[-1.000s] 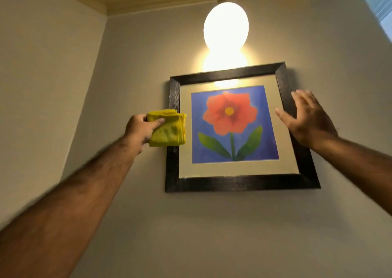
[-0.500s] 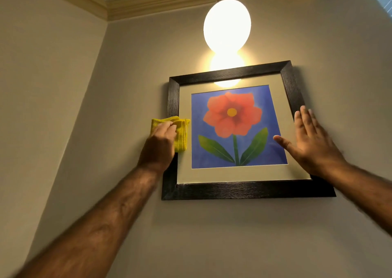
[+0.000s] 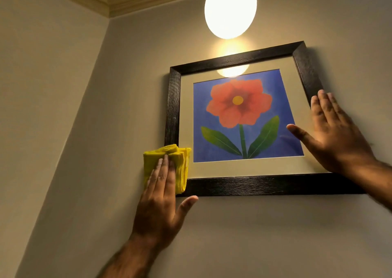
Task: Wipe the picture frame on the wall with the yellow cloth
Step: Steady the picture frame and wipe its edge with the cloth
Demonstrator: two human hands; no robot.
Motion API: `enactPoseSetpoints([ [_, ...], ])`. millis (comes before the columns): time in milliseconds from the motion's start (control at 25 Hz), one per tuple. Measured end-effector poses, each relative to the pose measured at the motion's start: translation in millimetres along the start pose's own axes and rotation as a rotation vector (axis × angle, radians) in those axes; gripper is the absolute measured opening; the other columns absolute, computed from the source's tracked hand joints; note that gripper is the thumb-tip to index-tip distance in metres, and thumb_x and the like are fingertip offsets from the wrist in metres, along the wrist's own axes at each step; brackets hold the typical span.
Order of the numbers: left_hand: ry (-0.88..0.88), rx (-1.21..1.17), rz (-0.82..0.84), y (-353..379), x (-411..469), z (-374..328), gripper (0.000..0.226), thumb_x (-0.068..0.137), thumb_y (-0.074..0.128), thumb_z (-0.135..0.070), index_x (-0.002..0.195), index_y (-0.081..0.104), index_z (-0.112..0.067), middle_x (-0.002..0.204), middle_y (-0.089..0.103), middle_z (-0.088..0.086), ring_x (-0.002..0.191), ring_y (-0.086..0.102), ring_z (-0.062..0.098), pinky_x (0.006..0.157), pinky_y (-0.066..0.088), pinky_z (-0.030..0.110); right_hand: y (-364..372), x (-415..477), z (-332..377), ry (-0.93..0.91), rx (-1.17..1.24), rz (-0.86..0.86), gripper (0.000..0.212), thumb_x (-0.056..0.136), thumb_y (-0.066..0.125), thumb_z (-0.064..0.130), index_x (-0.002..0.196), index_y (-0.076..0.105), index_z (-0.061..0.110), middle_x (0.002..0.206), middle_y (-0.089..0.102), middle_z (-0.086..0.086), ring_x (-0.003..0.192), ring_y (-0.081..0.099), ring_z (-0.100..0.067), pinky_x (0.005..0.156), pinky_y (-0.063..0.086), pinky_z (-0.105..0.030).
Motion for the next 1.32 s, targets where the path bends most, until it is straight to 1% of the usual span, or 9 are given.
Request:
enactPoseSetpoints([
  [160,-0.026,-0.052,-0.031,-15.0,96.9,2.3,0.109,0.084,0.006,-0.085,0.160,0.015,-0.007,0.171,0.010,0.011,0.159,0.008,0.024,0.129,0.013,0.039,0.6,0.4,-0.3,-0.004,-0.006,-0.012,0.116,0.081,0.007,0.090,0.163,0.005,0.008,0.174,-0.004,-0.007,0.161,-0.003,-0.018,0.130,0.003,-0.036],
  [240,-0.086,-0.071,0.008,-21.6,165.9,9.7,0.120,0.074,-0.002,-0.090,0.161,0.008,-0.008,0.172,0.003,0.010,0.159,0.003,0.023,0.129,0.005,0.038,2.3,0.7,-1.1,-0.005,-0.012,-0.012,0.116,0.081,0.007,0.090,0.163,0.004,0.008,0.174,-0.004,-0.007,0.161,-0.003,-0.018,0.130,0.004,-0.038],
  [360,-0.143,-0.057,0.092,-28.9,242.5,19.9,0.115,0.077,0.002,-0.089,0.161,0.001,-0.010,0.172,-0.004,0.008,0.159,-0.003,0.022,0.128,-0.001,0.040,2.2,1.8,-2.0,-0.005,-0.017,-0.016,0.116,0.081,0.007,0.090,0.163,0.004,0.007,0.174,-0.004,-0.007,0.161,-0.003,-0.019,0.130,0.005,-0.039],
  [440,-0.138,-0.036,0.113,-29.3,258.0,22.3,0.110,0.081,0.004,-0.086,0.161,-0.001,-0.011,0.172,-0.006,0.007,0.159,-0.005,0.021,0.128,-0.002,0.040,1.2,2.9,-2.2,-0.009,-0.023,-0.021,0.117,0.081,0.007,0.090,0.163,0.004,0.007,0.174,-0.003,-0.009,0.161,-0.003,-0.020,0.130,0.006,-0.040],
  [640,-0.081,-0.078,0.090,-22.9,192.9,17.7,0.118,0.072,-0.003,-0.091,0.161,-0.002,-0.013,0.172,-0.009,0.004,0.158,-0.008,0.019,0.126,-0.004,0.035,1.8,2.7,-1.7,-0.007,-0.024,-0.018,0.116,0.082,0.008,0.089,0.163,0.004,0.006,0.174,-0.002,-0.009,0.161,-0.001,-0.021,0.130,0.006,-0.040],
  [800,-0.006,-0.102,0.081,-11.6,81.9,7.2,0.104,0.082,0.001,-0.086,0.161,-0.005,-0.018,0.171,-0.014,0.000,0.158,-0.013,0.013,0.129,0.000,0.034,2.1,3.0,-1.0,-0.005,-0.025,-0.013,0.114,0.083,0.009,0.089,0.163,0.003,0.007,0.174,-0.002,-0.010,0.161,-0.001,-0.022,0.130,0.007,-0.041],
  [1040,-0.098,-0.080,0.178,-0.2,-42.9,-6.6,0.093,0.085,0.003,-0.085,0.156,-0.022,-0.031,0.165,-0.031,-0.016,0.154,-0.023,0.003,0.124,-0.007,0.026,0.2,-0.4,-0.4,-0.004,-0.013,-0.020,0.114,0.084,0.010,0.088,0.163,0.005,0.006,0.173,0.000,-0.011,0.161,0.001,-0.024,0.130,0.009,-0.042],
  [1160,-0.095,-0.070,0.192,-5.2,-38.2,-4.2,0.096,0.084,0.005,-0.086,0.158,-0.018,-0.029,0.166,-0.028,-0.012,0.155,-0.021,0.005,0.123,-0.006,0.026,-1.4,-0.8,1.5,-0.005,-0.005,-0.017,0.114,0.084,0.011,0.088,0.163,0.007,0.005,0.173,0.001,-0.012,0.161,0.002,-0.025,0.129,0.010,-0.044],
  [1320,-0.075,-0.067,0.133,-15.3,55.3,3.6,0.109,0.079,0.003,-0.088,0.161,-0.005,-0.016,0.171,-0.014,0.001,0.157,-0.012,0.014,0.127,0.001,0.033,-0.7,-0.9,1.0,-0.009,-0.018,-0.024,0.113,0.085,0.013,0.087,0.163,0.006,0.005,0.173,0.001,-0.011,0.161,0.001,-0.024,0.130,0.009,-0.043],
])
Point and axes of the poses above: each hand's wrist, its own x-axis towards the middle knuckle, its own y-axis out of the palm, z = x × y, the point moved 5 cm from there along x, towards the middle knuckle
